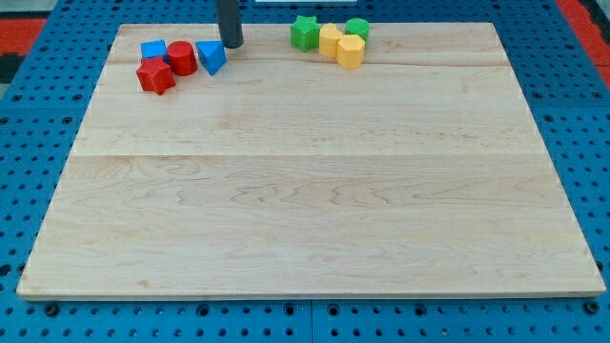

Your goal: Move the green and the yellow blocks slightly to down

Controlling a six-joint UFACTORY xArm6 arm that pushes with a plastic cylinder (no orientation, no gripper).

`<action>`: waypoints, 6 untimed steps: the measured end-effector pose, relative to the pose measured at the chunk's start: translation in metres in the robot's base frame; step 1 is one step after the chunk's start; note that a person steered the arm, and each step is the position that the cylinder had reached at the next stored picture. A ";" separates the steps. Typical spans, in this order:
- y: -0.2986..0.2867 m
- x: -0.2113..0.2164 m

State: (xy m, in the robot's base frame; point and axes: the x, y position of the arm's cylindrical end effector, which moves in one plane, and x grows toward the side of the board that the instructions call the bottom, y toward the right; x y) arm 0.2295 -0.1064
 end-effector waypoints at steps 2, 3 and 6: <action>0.038 0.008; 0.047 0.016; 0.074 0.005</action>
State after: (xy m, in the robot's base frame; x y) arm 0.2343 -0.0324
